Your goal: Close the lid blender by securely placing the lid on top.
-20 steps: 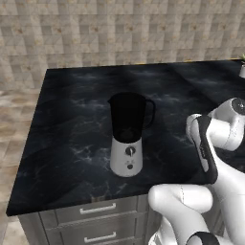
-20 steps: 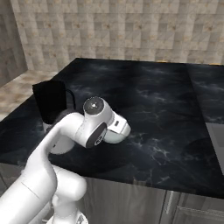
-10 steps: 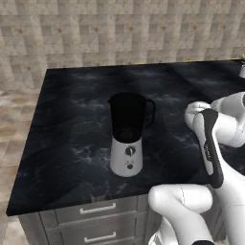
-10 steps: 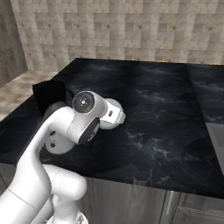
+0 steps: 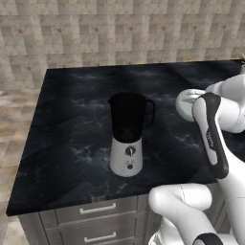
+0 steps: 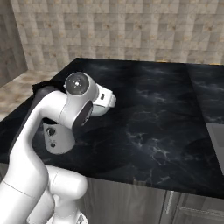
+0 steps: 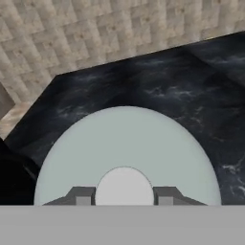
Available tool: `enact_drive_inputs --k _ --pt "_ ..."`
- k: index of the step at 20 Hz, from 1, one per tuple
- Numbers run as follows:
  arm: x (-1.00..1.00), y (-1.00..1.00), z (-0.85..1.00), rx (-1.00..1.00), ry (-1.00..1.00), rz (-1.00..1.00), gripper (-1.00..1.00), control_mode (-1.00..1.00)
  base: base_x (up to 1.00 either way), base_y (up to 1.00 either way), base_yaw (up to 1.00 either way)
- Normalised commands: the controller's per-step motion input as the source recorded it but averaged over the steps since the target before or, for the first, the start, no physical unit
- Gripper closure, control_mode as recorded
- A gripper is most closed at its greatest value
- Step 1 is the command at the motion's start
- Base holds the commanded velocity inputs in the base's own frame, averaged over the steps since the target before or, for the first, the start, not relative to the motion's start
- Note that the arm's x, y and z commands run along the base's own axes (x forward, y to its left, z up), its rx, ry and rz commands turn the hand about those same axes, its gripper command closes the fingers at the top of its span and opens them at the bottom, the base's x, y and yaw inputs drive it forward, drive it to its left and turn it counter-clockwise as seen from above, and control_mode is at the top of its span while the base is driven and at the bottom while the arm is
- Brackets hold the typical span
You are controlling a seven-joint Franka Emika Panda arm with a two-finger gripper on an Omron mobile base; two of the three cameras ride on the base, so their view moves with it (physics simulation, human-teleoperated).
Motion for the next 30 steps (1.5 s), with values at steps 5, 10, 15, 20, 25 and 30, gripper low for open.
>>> enact_drive_inputs --k 5,10,15,20,25,30 --pt "0.00 0.52 0.55 0.00 0.00 0.19 1.00 -1.00 0.00 0.00 0.00" --pt "0.00 0.65 0.42 0.00 0.00 0.20 1.00 -1.00 0.00 0.00 0.00" --pt "0.00 0.74 0.36 -0.01 0.00 0.17 1.00 -1.00 0.00 0.00 0.00" --pt "0.00 0.73 0.27 -0.03 0.00 0.13 1.00 -1.00 0.00 0.00 0.00" --pt "0.13 0.51 0.07 -0.05 0.00 0.03 1.00 -1.00 0.00 0.00 0.00" --pt "0.55 0.33 0.00 -0.07 0.09 0.00 1.00 -1.00 0.00 0.00 0.00"
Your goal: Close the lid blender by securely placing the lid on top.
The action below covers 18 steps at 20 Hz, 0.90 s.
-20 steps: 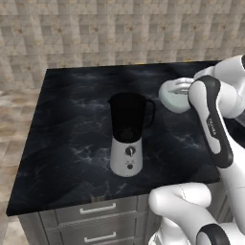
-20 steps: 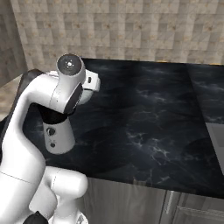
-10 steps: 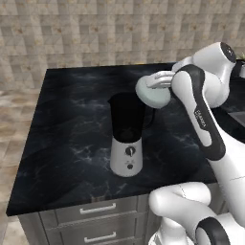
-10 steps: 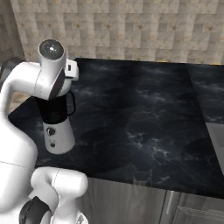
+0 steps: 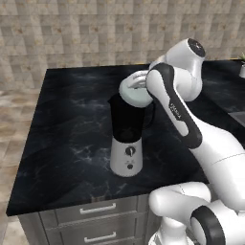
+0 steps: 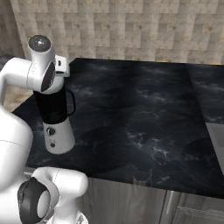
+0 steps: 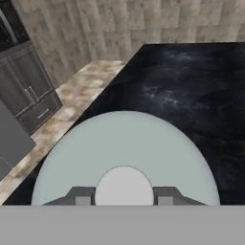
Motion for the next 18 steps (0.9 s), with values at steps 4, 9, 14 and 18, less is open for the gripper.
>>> enact_drive_inputs --k 4,9,14,18 --pt "0.48 0.27 0.00 -0.10 0.17 0.00 1.00 -1.00 0.00 0.00 0.00" --pt "0.38 0.16 0.00 -0.08 0.19 0.00 1.00 -1.00 0.00 0.00 0.00" --pt "0.27 0.17 0.00 -0.09 0.08 0.00 1.00 -1.00 0.00 0.00 0.00" --pt "0.04 0.14 -0.06 -0.12 0.00 0.00 1.00 -1.00 0.00 0.00 0.00"
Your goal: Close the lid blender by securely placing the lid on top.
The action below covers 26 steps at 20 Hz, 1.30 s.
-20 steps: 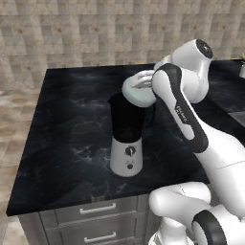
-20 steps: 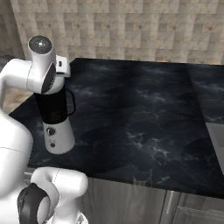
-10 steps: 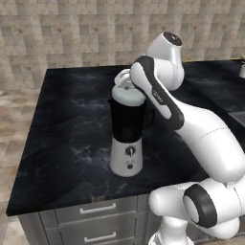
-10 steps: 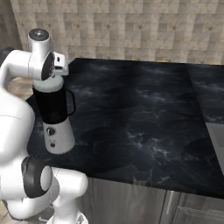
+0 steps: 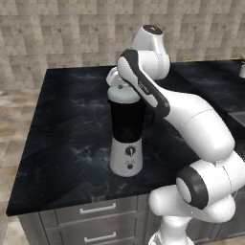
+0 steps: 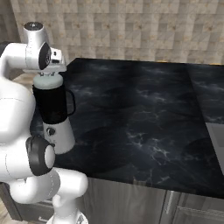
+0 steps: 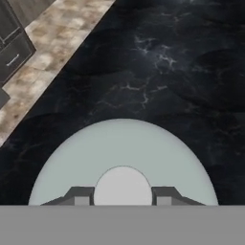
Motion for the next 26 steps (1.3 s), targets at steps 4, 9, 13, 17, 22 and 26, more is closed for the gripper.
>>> enact_drive_inputs --k 4,9,13,17,22,26 --pt "0.00 0.00 -0.19 -0.13 -0.02 -0.01 1.00 -1.00 0.00 0.00 0.00" --pt "0.00 0.00 -0.22 -0.10 -0.05 0.00 1.00 -1.00 0.00 0.00 0.00" --pt "0.00 0.00 -0.17 -0.05 0.00 0.00 1.00 -1.00 0.00 0.00 0.00" --pt "0.00 0.00 -0.20 -0.02 0.00 0.00 1.00 -1.00 0.00 0.00 0.00" --pt "0.08 -0.02 -0.11 0.00 0.04 0.00 1.00 -1.00 0.00 0.00 0.00" --pt "0.00 -0.08 -0.05 0.00 0.01 0.00 1.00 -1.00 0.00 0.00 0.00"
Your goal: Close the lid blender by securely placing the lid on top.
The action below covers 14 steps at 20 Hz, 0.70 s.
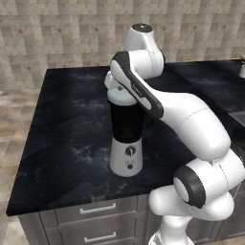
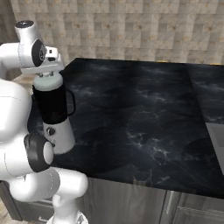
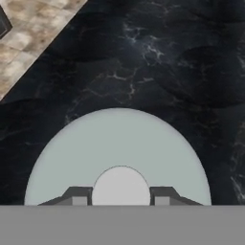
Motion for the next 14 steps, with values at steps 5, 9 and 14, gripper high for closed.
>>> enact_drive_inputs --k 5,9,14 --pt "-0.29 -0.15 -0.09 0.00 0.00 0.00 1.00 -1.00 0.00 0.00 0.00" --pt "-0.12 -0.18 -0.09 0.00 0.05 0.00 1.00 -1.00 0.00 0.00 0.00" --pt "0.13 -0.03 0.00 0.00 0.11 0.00 1.00 -1.00 0.00 0.00 0.00"
